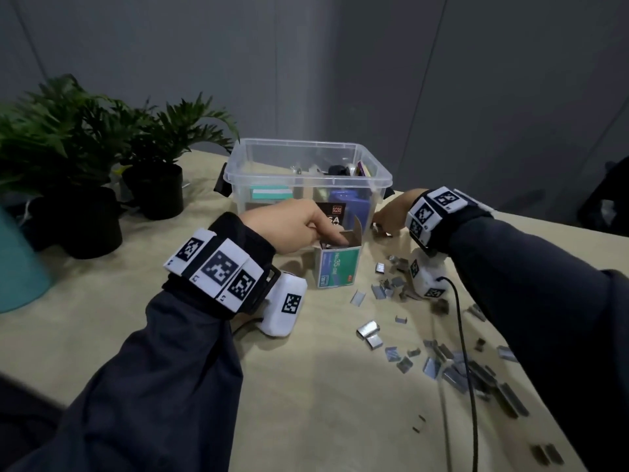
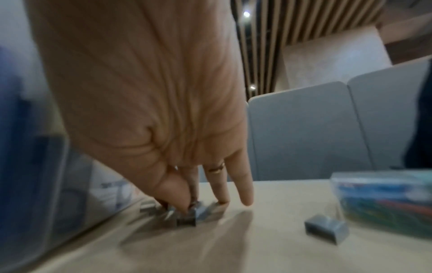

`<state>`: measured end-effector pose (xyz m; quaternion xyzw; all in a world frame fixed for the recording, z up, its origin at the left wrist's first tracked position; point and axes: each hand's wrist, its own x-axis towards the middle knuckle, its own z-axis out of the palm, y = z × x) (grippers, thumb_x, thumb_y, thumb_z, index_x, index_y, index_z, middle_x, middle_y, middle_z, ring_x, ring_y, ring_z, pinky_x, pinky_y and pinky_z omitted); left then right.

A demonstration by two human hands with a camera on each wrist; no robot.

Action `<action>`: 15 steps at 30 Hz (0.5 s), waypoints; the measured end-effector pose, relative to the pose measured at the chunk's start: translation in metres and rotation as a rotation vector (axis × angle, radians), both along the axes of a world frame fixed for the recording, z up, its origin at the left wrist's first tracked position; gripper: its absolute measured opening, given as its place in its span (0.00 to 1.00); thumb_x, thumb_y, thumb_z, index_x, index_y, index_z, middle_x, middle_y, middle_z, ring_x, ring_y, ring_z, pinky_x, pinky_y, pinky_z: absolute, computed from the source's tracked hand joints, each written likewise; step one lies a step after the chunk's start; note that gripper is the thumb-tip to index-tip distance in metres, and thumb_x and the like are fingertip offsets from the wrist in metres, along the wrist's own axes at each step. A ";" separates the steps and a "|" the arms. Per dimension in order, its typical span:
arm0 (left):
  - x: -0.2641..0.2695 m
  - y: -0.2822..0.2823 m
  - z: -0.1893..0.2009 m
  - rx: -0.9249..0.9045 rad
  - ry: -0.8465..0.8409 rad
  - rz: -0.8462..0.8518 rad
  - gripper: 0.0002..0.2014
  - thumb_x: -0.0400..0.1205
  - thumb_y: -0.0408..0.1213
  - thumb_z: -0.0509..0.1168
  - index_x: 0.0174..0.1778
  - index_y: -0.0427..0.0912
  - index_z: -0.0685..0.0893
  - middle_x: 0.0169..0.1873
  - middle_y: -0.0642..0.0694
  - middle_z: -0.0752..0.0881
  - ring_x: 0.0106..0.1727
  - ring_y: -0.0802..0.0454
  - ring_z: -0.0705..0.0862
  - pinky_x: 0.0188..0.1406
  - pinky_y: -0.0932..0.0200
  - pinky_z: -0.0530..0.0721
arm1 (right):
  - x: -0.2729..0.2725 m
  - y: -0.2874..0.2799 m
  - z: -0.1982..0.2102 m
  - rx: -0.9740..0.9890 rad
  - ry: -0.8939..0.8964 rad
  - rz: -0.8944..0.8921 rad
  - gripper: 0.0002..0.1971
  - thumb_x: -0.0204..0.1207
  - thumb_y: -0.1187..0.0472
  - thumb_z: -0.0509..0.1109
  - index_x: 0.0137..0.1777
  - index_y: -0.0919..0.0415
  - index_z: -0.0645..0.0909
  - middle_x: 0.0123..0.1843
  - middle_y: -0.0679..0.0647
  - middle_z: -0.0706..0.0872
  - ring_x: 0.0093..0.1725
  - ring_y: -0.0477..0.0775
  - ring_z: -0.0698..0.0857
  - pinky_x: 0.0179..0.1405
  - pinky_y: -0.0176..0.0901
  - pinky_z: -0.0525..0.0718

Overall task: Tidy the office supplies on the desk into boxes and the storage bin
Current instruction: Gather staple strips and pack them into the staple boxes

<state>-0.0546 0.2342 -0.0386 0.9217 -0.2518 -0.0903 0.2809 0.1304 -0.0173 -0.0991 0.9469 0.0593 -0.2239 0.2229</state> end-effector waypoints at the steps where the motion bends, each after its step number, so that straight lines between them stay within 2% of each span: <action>1: 0.001 0.000 -0.001 -0.008 -0.006 0.015 0.19 0.86 0.29 0.58 0.56 0.55 0.90 0.30 0.70 0.83 0.25 0.74 0.79 0.22 0.78 0.70 | -0.025 0.016 0.011 0.023 0.015 -0.015 0.10 0.78 0.50 0.59 0.51 0.53 0.77 0.49 0.50 0.82 0.55 0.59 0.82 0.63 0.51 0.81; 2: 0.002 0.001 -0.003 -0.025 -0.011 0.034 0.17 0.86 0.30 0.60 0.54 0.53 0.91 0.23 0.68 0.82 0.20 0.68 0.77 0.23 0.74 0.73 | -0.058 0.031 0.023 0.034 0.022 -0.054 0.11 0.81 0.50 0.57 0.54 0.54 0.77 0.55 0.53 0.82 0.57 0.58 0.80 0.65 0.50 0.78; 3: 0.003 0.001 -0.004 -0.049 -0.014 0.052 0.15 0.85 0.31 0.61 0.52 0.51 0.92 0.20 0.64 0.82 0.19 0.65 0.76 0.23 0.69 0.77 | -0.085 0.043 0.033 0.061 0.045 -0.087 0.14 0.86 0.53 0.54 0.62 0.56 0.77 0.62 0.55 0.81 0.59 0.57 0.79 0.66 0.47 0.76; 5: 0.004 0.002 -0.006 -0.103 -0.012 0.074 0.12 0.84 0.30 0.63 0.49 0.46 0.92 0.25 0.56 0.85 0.20 0.60 0.80 0.25 0.63 0.83 | -0.108 0.043 0.032 0.089 0.036 -0.088 0.19 0.89 0.58 0.51 0.78 0.60 0.68 0.73 0.56 0.76 0.67 0.57 0.76 0.68 0.43 0.70; 6: 0.003 0.001 -0.006 -0.118 -0.012 0.076 0.10 0.84 0.30 0.64 0.48 0.45 0.91 0.28 0.51 0.86 0.21 0.58 0.82 0.25 0.62 0.85 | -0.120 0.043 0.033 0.071 0.045 -0.047 0.21 0.90 0.60 0.51 0.82 0.60 0.63 0.76 0.56 0.74 0.71 0.58 0.75 0.70 0.44 0.69; 9: 0.001 0.003 -0.004 -0.137 -0.016 0.063 0.04 0.79 0.36 0.72 0.47 0.43 0.91 0.34 0.43 0.87 0.23 0.57 0.84 0.25 0.63 0.84 | -0.154 0.046 0.037 0.039 0.055 0.033 0.28 0.87 0.66 0.54 0.86 0.59 0.53 0.80 0.62 0.70 0.75 0.63 0.73 0.73 0.51 0.71; 10: 0.000 0.004 -0.004 -0.141 -0.019 0.062 0.05 0.77 0.38 0.74 0.46 0.43 0.91 0.35 0.41 0.88 0.24 0.56 0.84 0.25 0.63 0.84 | -0.167 0.048 0.040 0.032 0.072 0.048 0.29 0.87 0.68 0.53 0.86 0.59 0.52 0.80 0.63 0.70 0.75 0.64 0.73 0.72 0.52 0.70; 12: -0.001 0.005 -0.003 -0.143 -0.023 0.072 0.07 0.74 0.39 0.77 0.45 0.43 0.92 0.39 0.38 0.90 0.26 0.54 0.83 0.26 0.62 0.83 | -0.185 0.049 0.046 0.073 0.109 0.035 0.28 0.87 0.67 0.54 0.86 0.58 0.56 0.80 0.64 0.70 0.76 0.65 0.73 0.71 0.51 0.71; 15: -0.002 0.005 -0.002 -0.150 -0.062 0.089 0.06 0.72 0.37 0.79 0.42 0.42 0.92 0.41 0.36 0.90 0.26 0.54 0.82 0.28 0.60 0.83 | -0.203 0.039 0.059 0.258 0.157 -0.045 0.27 0.86 0.58 0.64 0.83 0.50 0.65 0.79 0.57 0.73 0.76 0.62 0.75 0.73 0.50 0.74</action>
